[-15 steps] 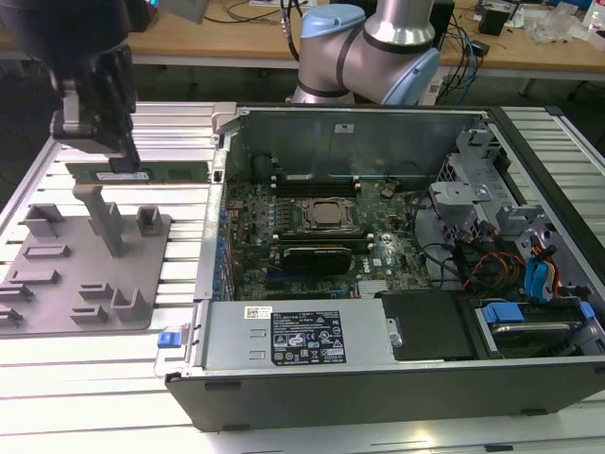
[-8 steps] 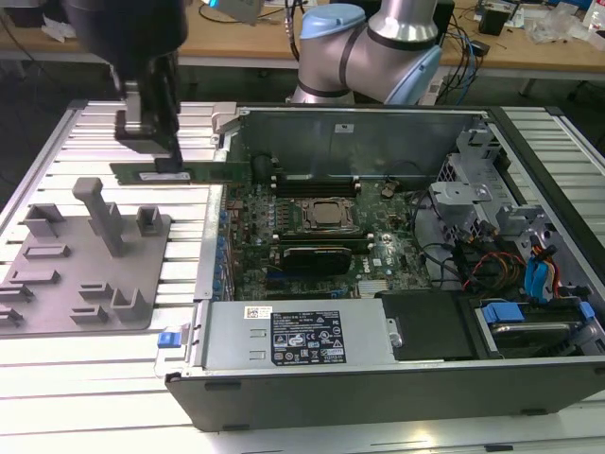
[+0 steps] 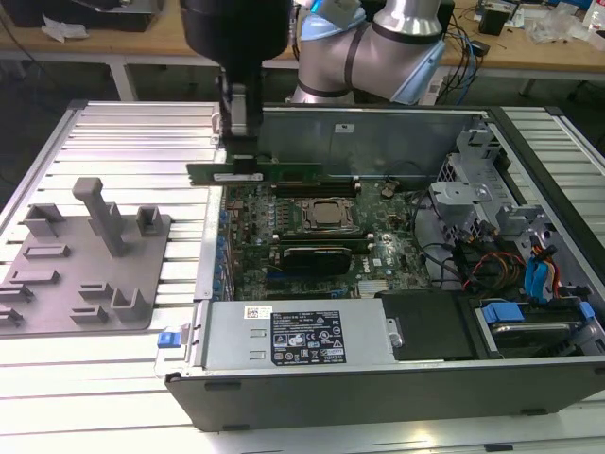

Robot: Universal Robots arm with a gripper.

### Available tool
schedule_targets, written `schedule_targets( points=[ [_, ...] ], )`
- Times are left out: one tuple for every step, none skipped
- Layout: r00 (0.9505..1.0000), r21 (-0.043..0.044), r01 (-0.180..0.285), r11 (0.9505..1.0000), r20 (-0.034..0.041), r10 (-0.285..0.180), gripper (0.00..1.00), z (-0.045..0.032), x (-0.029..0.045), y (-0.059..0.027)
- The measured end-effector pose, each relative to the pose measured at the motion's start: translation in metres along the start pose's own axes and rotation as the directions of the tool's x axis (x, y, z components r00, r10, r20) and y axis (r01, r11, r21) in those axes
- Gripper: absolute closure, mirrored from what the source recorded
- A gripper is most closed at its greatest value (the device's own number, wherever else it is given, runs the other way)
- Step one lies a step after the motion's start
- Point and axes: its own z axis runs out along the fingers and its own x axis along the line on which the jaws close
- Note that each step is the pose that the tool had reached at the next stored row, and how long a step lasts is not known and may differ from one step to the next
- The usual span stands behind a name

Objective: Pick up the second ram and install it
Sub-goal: 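Pick up the second ram and move it above second insertion slot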

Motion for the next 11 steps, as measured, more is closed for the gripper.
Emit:
schedule_targets(
  points=[
    [1.0000,-0.0006,0.000,1.0000,0.0001,0.000,0.91,0.0001,0.0004,-0.0125],
    [1.0000,-0.0008,0.000,1.0000,0.0002,0.000,0.91,0.0002,0.0005,-0.0194],
    [1.0000,-0.0009,0.000,1.0000,0.0002,0.000,0.91,0.0002,0.0007,-0.0256],
    [1.0000,-0.0010,0.000,1.0000,0.0004,0.000,0.91,0.0002,0.0008,-0.0293],
    [1.0000,-0.0010,0.000,1.0000,0.0004,0.000,0.91,0.0002,0.0008,-0.0334],
    [1.0000,-0.0012,0.000,1.0000,0.0006,0.000,0.91,0.0002,0.0010,-0.0412],
    [1.0000,-0.0012,0.000,1.0000,0.0007,0.000,0.91,0.0002,0.0011,-0.0471],
    [1.0000,-0.0013,0.000,1.0000,0.0009,0.000,0.91,0.0002,0.0012,-0.0550],
    [1.0000,-0.0017,0.000,1.0000,0.0014,0.000,0.91,0.0003,0.0015,-0.0707],
    [1.0000,-0.0019,0.000,1.0000,0.0017,0.000,0.91,0.0005,0.0016,-0.0762],
    [1.0000,-0.0020,0.000,1.0000,0.0018,0.000,0.91,0.0006,0.0017,-0.0793]
  ],
)
